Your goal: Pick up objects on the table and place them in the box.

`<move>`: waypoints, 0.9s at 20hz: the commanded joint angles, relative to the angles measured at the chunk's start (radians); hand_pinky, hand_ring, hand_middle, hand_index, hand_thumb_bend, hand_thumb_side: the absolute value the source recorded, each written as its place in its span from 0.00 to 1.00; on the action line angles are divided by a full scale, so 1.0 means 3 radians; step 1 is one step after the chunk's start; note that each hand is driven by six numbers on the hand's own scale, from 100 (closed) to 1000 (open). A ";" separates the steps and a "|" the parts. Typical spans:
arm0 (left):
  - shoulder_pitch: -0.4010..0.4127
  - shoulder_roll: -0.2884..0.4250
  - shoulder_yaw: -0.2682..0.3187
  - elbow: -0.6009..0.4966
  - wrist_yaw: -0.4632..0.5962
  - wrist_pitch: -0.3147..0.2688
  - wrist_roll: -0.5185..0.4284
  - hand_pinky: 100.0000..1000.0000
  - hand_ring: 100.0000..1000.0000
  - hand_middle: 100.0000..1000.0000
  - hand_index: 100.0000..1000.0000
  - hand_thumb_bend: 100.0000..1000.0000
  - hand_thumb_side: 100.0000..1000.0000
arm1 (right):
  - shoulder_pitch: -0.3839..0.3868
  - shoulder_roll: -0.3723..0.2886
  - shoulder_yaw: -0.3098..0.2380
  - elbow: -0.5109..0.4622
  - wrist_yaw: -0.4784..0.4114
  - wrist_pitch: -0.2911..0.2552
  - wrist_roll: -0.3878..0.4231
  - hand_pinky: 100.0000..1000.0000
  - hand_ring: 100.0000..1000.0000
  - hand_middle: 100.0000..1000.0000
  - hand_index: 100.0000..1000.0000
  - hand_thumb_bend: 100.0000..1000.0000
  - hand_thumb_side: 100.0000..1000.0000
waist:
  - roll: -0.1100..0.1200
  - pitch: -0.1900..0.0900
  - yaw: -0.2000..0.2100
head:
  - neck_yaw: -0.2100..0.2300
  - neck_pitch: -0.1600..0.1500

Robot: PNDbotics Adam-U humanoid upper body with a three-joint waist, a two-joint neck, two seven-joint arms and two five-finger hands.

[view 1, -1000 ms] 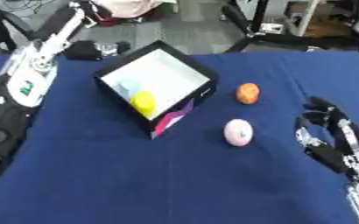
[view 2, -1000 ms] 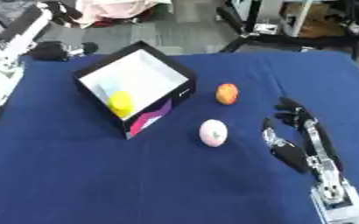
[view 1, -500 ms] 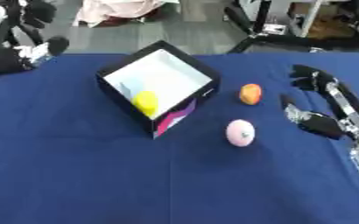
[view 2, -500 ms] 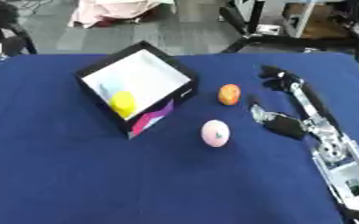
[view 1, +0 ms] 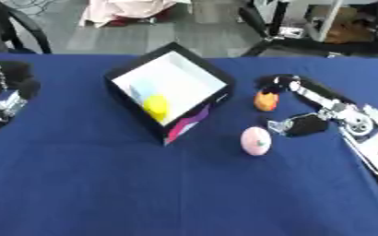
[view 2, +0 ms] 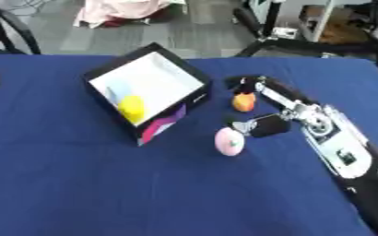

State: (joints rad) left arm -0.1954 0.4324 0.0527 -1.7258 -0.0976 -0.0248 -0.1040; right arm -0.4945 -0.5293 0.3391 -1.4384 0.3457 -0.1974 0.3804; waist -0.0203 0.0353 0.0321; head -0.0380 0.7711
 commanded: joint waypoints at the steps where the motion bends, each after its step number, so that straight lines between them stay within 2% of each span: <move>1: 0.0027 -0.0066 0.0081 -0.0041 -0.0002 0.0030 0.0023 0.65 0.63 0.58 0.71 0.54 0.63 | -0.0131 0.0016 0.0045 0.0210 0.0122 -0.0081 0.0129 0.83 0.80 0.81 0.93 0.24 0.31 | -0.0039 -0.0059 0.0010 | -0.0012 -0.0004; 8: 0.0111 -0.0265 0.0129 -0.0003 -0.0028 0.0060 -0.0024 0.65 0.63 0.58 0.71 0.53 0.64 | -0.0252 0.0167 0.0064 0.0608 0.0399 -0.0231 0.0249 0.83 0.80 0.80 0.93 0.24 0.32 | -0.0042 -0.0058 0.0035 | -0.0017 -0.0004; 18: 0.0135 -0.0335 0.0137 -0.0005 -0.0081 0.0066 -0.0087 0.65 0.64 0.58 0.71 0.53 0.65 | -0.0271 0.0229 0.0040 0.0858 0.0670 -0.0321 0.0294 0.83 0.80 0.80 0.93 0.24 0.33 | -0.0044 -0.0053 0.0050 | -0.0006 -0.0004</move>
State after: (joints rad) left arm -0.1489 0.3234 0.0850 -1.7137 -0.1159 -0.0040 -0.1260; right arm -0.5550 -0.4448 0.3635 -1.1806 0.5341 -0.2887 0.4655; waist -0.0203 0.0353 0.0463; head -0.0418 0.7711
